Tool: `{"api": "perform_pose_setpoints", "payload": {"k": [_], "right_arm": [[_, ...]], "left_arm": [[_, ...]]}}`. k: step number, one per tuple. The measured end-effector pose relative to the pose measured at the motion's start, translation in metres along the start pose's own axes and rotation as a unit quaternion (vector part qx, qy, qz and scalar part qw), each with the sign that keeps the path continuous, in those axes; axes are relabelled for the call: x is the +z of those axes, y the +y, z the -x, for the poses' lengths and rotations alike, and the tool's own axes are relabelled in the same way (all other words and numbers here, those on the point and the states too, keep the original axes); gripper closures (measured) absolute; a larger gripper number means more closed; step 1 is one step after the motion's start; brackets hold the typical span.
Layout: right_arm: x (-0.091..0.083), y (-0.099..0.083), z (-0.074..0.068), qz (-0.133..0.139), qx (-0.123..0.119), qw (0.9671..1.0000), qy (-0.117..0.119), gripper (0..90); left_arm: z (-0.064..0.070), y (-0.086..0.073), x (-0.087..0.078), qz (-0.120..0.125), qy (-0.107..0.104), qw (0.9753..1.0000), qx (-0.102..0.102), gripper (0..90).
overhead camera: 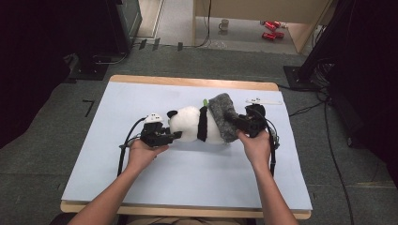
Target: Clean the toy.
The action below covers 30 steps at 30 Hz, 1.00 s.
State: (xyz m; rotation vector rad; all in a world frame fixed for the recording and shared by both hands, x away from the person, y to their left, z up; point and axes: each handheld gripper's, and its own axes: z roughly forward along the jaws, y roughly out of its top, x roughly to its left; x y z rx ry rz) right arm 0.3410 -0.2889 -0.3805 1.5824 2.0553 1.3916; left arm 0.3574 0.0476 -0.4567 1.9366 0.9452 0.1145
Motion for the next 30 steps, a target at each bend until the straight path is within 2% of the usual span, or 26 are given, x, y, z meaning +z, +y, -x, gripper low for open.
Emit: {"api": "perform_pose_setpoints", "payload": {"k": [4,6,10,15,19,23,30], "right_arm": [[-0.009,0.0,0.01,0.002,0.01,0.9994,-0.032,77.8],[-0.011,0.0,0.015,0.0,0.004,0.9986,-0.053,77.9],[-0.017,0.002,0.016,0.006,0.013,0.9985,-0.052,78.1],[-0.025,0.011,-0.003,0.028,0.005,0.9995,-0.016,78.1],[-0.021,0.015,-0.023,0.032,-0.008,0.9992,0.02,78.1],[-0.007,0.013,-0.044,0.02,-0.017,0.9981,0.055,78.1],[0.02,0.009,-0.07,0.002,-0.034,0.9956,0.087,77.9]], "left_arm": [[-0.001,0.0,0.0,-0.001,-0.001,1.0,-0.001,60.7],[-0.001,-0.001,0.0,0.0,0.0,1.0,-0.002,60.7],[-0.001,-0.001,0.0,0.001,0.0,1.0,-0.001,60.6],[0.001,-0.002,0.0,0.004,0.002,1.0,0.002,60.6],[0.003,-0.005,-0.001,0.006,0.006,0.9999,0.008,60.6],[0.006,-0.007,-0.001,0.009,0.012,0.9998,0.012,60.5],[0.012,-0.013,-0.002,0.018,0.024,0.9994,0.018,60.3]]}}
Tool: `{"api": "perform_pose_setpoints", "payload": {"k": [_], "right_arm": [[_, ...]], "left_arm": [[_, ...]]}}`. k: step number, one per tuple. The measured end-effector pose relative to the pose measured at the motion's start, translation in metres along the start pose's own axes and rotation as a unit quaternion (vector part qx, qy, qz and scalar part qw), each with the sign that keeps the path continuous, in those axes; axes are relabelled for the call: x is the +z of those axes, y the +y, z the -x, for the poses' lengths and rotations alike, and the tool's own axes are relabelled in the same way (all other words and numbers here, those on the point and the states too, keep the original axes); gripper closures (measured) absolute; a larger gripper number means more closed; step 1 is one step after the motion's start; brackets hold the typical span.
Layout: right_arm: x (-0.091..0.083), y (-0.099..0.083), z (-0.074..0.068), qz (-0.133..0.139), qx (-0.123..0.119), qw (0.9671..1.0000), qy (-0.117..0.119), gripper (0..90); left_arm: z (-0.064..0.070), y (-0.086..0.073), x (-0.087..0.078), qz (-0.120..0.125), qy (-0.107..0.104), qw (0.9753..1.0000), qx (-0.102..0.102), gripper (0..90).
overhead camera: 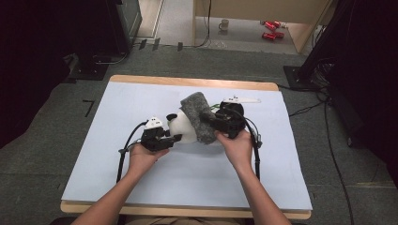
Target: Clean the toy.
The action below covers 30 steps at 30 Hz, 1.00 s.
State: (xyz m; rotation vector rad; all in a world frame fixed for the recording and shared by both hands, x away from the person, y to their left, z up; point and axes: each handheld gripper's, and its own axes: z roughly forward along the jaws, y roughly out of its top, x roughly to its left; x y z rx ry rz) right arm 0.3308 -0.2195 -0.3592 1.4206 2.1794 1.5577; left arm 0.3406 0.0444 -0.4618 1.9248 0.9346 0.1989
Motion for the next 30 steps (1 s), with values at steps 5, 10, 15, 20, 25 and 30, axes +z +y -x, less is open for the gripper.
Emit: {"api": "perform_pose_setpoints", "payload": {"k": [5,10,15,20,25,30], "right_arm": [[0.02,-0.002,-0.012,-0.013,-0.004,0.9997,0.022,77.9],[0.04,-0.01,-0.019,-0.034,-0.005,0.9989,0.033,77.6],[0.051,-0.021,-0.004,-0.047,-0.001,0.9985,0.027,76.6],[0.038,-0.018,0.003,-0.046,-0.019,0.9986,-0.018,76.2],[0.019,-0.017,0.022,-0.033,-0.006,0.9985,-0.044,77.2],[0.002,-0.015,0.033,-0.015,0.006,0.9982,-0.058,77.2]], "left_arm": [[0.001,-0.003,-0.001,0.008,0.002,1.0,-0.005,59.6],[0.002,-0.005,-0.001,0.011,0.005,0.9999,-0.004,59.2],[0.001,-0.006,-0.001,0.012,0.007,0.9999,-0.003,59.3],[-0.001,-0.003,0.0,0.012,0.005,0.9999,-0.005,59.7],[-0.006,0.001,0.002,0.009,-0.004,0.9999,-0.008,59.8],[-0.01,0.006,0.003,0.004,-0.012,0.9998,-0.012,59.8]]}}
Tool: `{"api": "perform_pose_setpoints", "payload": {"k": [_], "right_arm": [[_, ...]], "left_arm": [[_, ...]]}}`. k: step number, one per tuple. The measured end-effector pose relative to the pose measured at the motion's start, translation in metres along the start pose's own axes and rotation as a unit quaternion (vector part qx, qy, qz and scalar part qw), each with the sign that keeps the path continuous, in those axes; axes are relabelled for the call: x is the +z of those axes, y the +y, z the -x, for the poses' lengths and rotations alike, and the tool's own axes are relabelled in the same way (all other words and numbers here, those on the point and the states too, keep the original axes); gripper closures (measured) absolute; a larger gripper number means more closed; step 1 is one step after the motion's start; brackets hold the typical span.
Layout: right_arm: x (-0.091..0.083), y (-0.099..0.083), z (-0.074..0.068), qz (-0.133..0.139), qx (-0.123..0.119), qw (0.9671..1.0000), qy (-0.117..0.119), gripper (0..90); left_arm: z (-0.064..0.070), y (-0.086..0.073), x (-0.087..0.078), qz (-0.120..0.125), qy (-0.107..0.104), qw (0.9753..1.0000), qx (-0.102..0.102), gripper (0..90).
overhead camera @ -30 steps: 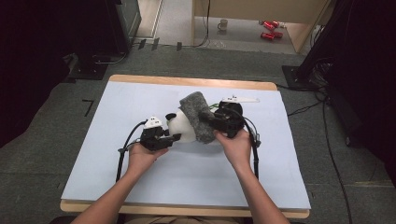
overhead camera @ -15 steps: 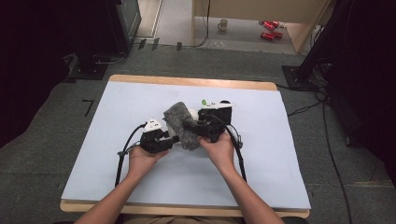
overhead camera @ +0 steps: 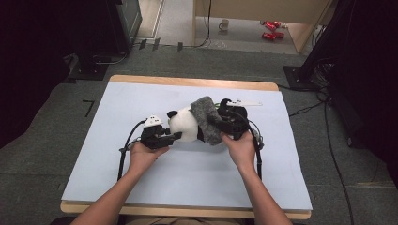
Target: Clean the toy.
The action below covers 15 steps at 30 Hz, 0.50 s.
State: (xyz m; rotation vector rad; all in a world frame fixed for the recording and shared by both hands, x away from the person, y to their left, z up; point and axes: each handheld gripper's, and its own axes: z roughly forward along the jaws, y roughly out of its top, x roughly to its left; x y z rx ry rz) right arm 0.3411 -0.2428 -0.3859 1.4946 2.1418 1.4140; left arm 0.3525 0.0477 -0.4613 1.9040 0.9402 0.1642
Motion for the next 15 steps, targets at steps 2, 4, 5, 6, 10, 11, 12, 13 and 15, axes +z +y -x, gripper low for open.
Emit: {"api": "perform_pose_setpoints", "payload": {"k": [2,4,5,6,10,11,12,13,15], "right_arm": [[-0.006,0.0,0.006,0.005,0.008,0.9999,-0.003,77.3],[-0.011,0.0,0.012,0.009,0.02,0.9997,-0.005,77.6],[-0.013,-0.001,0.014,0.011,0.025,0.9996,-0.007,77.6],[-0.016,0.0,0.016,0.012,0.027,0.9995,-0.011,77.6],[-0.025,0.0,0.026,0.019,0.035,0.9989,-0.026,77.5],[-0.027,0.0,0.029,0.019,0.043,0.9986,-0.025,77.5],[-0.028,0.0,0.032,0.02,0.049,0.9983,-0.023,77.5],[-0.03,-0.001,0.035,0.021,0.055,0.998,-0.022,77.5],[-0.031,-0.001,0.036,0.022,0.055,0.998,-0.024,77.5]], "left_arm": [[-0.001,0.002,0.001,-0.004,0.0,1.0,0.006,59.7],[-0.001,0.004,0.001,-0.008,0.0,0.9999,0.012,59.7],[-0.002,0.005,0.001,-0.008,0.0,0.9999,0.012,59.7],[-0.003,0.005,0.002,-0.009,-0.003,0.9999,0.009,59.7],[-0.006,0.006,0.002,-0.012,-0.011,0.9999,0.004,59.7],[-0.006,0.007,0.002,-0.013,-0.012,0.9998,0.006,59.6],[-0.007,0.007,0.002,-0.014,-0.012,0.9998,0.007,59.6],[-0.007,0.007,0.002,-0.015,-0.013,0.9998,0.007,59.6],[-0.007,0.008,0.002,-0.015,-0.014,0.9998,0.007,59.5]]}}
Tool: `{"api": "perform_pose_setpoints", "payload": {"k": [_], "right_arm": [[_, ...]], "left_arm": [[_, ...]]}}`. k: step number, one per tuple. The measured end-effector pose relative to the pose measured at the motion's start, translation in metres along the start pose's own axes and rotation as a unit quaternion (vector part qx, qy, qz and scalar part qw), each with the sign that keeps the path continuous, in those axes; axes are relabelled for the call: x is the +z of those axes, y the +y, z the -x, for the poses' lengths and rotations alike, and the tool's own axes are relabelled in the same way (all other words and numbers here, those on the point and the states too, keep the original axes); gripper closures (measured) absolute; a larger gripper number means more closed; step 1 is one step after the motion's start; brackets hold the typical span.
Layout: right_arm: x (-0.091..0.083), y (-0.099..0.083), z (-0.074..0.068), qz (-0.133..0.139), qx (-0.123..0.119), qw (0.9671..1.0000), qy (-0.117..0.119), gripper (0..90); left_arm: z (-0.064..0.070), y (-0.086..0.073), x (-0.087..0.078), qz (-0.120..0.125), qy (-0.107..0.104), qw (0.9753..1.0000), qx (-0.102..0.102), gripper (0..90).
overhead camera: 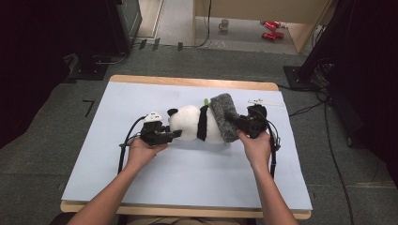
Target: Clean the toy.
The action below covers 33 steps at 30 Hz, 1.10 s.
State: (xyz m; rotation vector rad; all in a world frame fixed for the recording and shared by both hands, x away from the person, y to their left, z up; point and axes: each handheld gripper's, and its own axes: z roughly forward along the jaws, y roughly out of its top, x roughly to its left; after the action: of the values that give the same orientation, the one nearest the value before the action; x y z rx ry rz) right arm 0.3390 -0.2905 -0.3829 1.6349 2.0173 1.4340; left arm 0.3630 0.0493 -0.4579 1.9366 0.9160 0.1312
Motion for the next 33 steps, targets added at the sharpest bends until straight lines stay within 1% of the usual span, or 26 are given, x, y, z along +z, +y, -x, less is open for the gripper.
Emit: {"api": "perform_pose_setpoints", "payload": {"k": [2,7,8,11,13,16,18,20,21,22,23,24,25,26,28,31,33], "right_arm": [[-0.001,0.0,0.001,0.001,-0.005,1.0,-0.006,77.3],[-0.005,0.0,0.006,0.004,-0.016,0.9992,-0.038,77.3],[-0.007,-0.001,0.008,0.004,-0.016,0.999,-0.043,77.3],[-0.01,-0.001,0.017,0.004,-0.004,0.9986,-0.053,77.3],[-0.015,-0.001,0.019,0.013,0.004,0.9989,-0.045,77.3],[-0.023,0.003,0.016,0.034,0.014,0.999,-0.024,77.3],[-0.026,0.006,0.009,0.045,0.014,0.9989,0.005,77.3],[-0.024,0.007,0.002,0.039,0.011,0.9986,0.033,77.2],[-0.02,0.007,-0.003,0.028,0.007,0.9986,0.044,77.0],[-0.016,0.006,-0.005,0.018,0.004,0.9987,0.047,76.9],[-0.011,0.004,-0.006,0.002,0.0,0.9989,0.047,76.9],[-0.005,0.002,-0.008,-0.008,-0.004,0.9991,0.042,76.8],[0.001,-0.002,-0.008,-0.013,-0.01,0.9992,0.035,76.5],[0.003,-0.003,-0.007,-0.013,-0.009,0.9992,0.036,76.3],[0.005,-0.004,-0.004,-0.005,-0.006,0.9992,0.04,76.3],[0.005,-0.003,-0.002,-0.002,-0.009,0.9994,0.034,75.7],[0.006,-0.003,-0.001,0.003,-0.011,0.9994,0.031,75.4]], "left_arm": [[-0.001,0.001,0.0,-0.003,-0.002,1.0,0.002,59.4],[-0.002,0.002,0.0,-0.006,-0.003,1.0,0.004,59.3],[-0.002,0.002,0.0,-0.007,-0.004,1.0,0.004,59.3],[-0.002,0.002,0.0,-0.008,-0.004,1.0,0.003,59.0],[-0.003,0.002,0.0,-0.008,-0.004,1.0,0.003,58.7],[-0.003,0.002,0.0,-0.006,-0.003,1.0,0.005,58.4],[-0.003,0.002,0.0,-0.004,-0.003,1.0,0.007,58.3],[-0.003,0.001,0.0,-0.002,-0.003,1.0,0.007,58.1],[-0.004,0.001,0.0,-0.002,-0.004,1.0,0.007,57.7],[-0.004,0.001,0.0,-0.001,-0.005,1.0,0.006,56.9],[-0.004,0.001,0.0,-0.001,-0.008,1.0,0.006,55.6],[-0.005,0.001,0.0,-0.001,-0.011,0.9999,0.007,53.0],[-0.006,0.001,0.0,-0.001,-0.014,0.9999,0.006,49.9],[-0.008,0.001,-0.001,-0.004,-0.013,0.9998,0.011,47.3],[-0.01,0.0,-0.001,0.0,-0.015,0.9997,0.021,41.7],[-0.01,-0.003,0.001,0.003,-0.011,0.9987,0.051,36.5],[-0.011,-0.005,0.002,0.008,-0.01,0.9983,0.058,34.9]]}}
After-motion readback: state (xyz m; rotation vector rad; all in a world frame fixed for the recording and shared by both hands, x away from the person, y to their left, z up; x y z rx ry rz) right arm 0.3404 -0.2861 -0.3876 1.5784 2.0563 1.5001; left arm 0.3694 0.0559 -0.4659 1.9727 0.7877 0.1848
